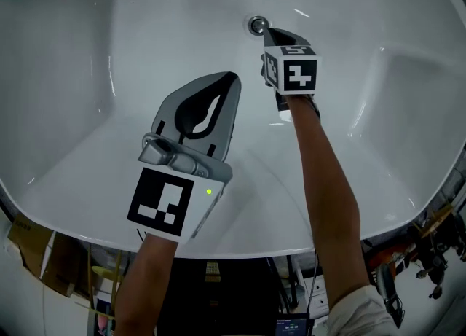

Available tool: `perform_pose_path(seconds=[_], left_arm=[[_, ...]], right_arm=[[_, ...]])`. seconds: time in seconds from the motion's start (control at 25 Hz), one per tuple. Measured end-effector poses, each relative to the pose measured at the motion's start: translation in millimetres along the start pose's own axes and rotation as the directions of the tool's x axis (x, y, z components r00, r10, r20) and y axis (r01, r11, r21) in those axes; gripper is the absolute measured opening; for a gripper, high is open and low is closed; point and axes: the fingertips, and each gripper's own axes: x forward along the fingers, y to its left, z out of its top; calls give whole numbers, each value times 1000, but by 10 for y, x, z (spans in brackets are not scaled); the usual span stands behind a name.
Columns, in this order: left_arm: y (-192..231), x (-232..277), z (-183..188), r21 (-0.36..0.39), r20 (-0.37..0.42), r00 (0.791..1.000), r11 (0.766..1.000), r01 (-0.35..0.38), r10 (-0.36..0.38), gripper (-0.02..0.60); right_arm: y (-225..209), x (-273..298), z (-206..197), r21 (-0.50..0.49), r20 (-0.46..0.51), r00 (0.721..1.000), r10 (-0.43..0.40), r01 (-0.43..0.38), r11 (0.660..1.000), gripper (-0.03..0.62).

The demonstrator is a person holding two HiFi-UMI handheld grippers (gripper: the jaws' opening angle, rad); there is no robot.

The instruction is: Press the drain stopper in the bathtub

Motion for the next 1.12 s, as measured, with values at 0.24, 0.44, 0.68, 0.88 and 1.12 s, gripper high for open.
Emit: perform_pose_path(seconds=[0.24,0.44,0.68,0.88,1.12], left_arm=[[-249,-394,471,41,62,998,999,-2,-1,6],[-433,-823,812,25,93,996,1000,3,-5,6],[-723,-1420,1212,9,110,994,1000,-2,1,6],[-1054,-1900,1616,6,165,986,1000,1,-2,6],[-1532,-2388,2040,46,194,979,998,51,-59,6]], right_arm=[[357,-935,391,22,112,993,32,-35,999,17],[696,-1860,677,21,205,978,46,-52,998,17],[1103,-3060,1053,-6,327,943,64,-66,998,17],[1447,-4037,1339,-20,436,897,79,-77,997,17],[1845,-5189,1576,-18,546,834,82,-87,996,17]])
